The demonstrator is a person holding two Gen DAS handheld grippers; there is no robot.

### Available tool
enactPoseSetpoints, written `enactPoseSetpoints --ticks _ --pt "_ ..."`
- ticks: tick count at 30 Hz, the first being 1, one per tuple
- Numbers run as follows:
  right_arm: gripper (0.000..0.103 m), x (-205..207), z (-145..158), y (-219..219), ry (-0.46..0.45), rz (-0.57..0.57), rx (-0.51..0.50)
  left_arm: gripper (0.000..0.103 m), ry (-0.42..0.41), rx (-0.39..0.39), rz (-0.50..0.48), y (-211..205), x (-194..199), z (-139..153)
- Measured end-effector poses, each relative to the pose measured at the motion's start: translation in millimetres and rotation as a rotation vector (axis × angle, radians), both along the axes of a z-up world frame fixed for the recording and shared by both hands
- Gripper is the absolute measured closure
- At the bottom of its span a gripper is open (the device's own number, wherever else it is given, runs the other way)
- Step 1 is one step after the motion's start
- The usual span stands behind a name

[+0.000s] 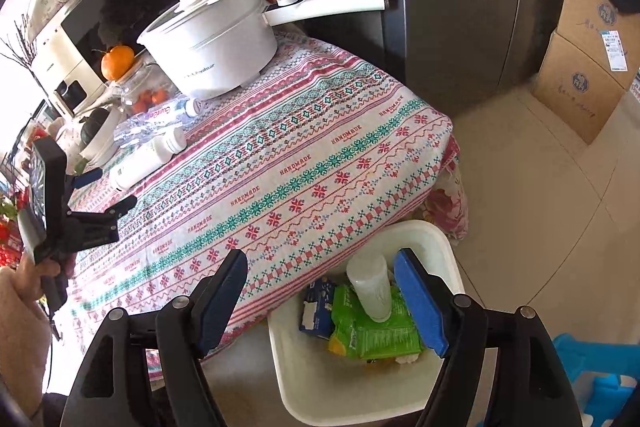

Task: Collect trash
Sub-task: 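Grasp the white milk drink bottle with the left gripper, then grasp the clear Ganten water bottle with the right gripper while the left holds the milk bottle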

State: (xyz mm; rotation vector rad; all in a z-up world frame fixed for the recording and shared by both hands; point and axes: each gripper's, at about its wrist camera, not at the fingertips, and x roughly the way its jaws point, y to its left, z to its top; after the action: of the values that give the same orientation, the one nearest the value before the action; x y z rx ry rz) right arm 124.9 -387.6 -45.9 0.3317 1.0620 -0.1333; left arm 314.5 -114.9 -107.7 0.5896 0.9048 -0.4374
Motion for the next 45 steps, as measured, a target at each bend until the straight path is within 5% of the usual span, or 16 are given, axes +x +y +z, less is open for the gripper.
enactPoseSetpoints --ticks 6,11,14,18,22,27,35,45 --pt "0.025 26 -15 4 0.041 0.004 -0.013 0.008 0.077 0.003 -0.011 -3 54 -16" --pt "0.025 39 -24 7 0.065 0.013 -0.020 0.021 0.179 0.010 -0.020 -8 70 -37" --pt "0.025 43 -27 9 0.071 0.018 -0.025 0.025 0.194 -0.003 -0.014 -8 66 -41" --pt "0.025 45 -27 12 0.073 0.018 -0.025 0.050 0.312 -0.076 0.021 -1 50 -46" --pt "0.025 46 -23 16 0.060 0.012 -0.020 0.052 0.350 -0.166 0.100 14 18 -45" --pt "0.025 52 -16 39 0.041 0.074 -0.048 0.052 0.337 -0.263 0.176 47 -33 -20" --pt "0.025 117 1 125 -0.038 0.351 -0.157 0.052 0.212 -0.375 0.353 135 -73 44" --pt "0.025 248 -15 264 -0.075 0.696 -0.328 0.052 0.141 -0.452 0.508 202 -67 46"
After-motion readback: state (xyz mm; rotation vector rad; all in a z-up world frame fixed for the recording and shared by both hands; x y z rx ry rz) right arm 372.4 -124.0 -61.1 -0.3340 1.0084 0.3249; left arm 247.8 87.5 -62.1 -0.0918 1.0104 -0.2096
